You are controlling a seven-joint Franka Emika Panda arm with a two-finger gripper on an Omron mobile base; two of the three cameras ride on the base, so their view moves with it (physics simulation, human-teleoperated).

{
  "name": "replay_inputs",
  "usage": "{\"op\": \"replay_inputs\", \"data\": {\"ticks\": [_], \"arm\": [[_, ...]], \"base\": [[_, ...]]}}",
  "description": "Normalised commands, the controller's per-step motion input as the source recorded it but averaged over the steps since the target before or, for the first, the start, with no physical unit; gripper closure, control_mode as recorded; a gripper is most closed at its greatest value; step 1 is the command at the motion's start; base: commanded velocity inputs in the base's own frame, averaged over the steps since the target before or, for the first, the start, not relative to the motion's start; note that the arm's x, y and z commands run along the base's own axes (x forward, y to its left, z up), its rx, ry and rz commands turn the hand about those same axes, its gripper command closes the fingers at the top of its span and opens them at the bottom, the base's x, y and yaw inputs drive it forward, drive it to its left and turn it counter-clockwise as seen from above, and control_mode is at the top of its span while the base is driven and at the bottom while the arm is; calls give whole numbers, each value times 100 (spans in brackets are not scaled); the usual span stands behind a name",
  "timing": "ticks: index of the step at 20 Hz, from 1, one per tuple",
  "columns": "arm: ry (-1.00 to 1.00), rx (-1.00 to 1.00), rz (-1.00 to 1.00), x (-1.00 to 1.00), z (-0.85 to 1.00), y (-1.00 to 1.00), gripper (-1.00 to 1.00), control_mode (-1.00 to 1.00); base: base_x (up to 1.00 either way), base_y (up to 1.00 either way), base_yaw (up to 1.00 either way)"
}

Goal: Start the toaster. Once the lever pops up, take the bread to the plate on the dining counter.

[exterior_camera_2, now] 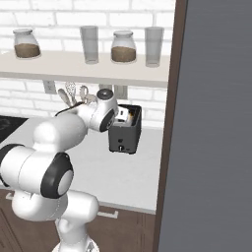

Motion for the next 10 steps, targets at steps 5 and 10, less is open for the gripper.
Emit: {"op": "replay_inputs", "data": {"ticks": [5,10], "arm": [[-13,0,0,0,1,-41,-100,-100],[-33,0,4,-10,-25,-22,-100,-100]], "base": [[0,0,0],[0,0,0]]}}
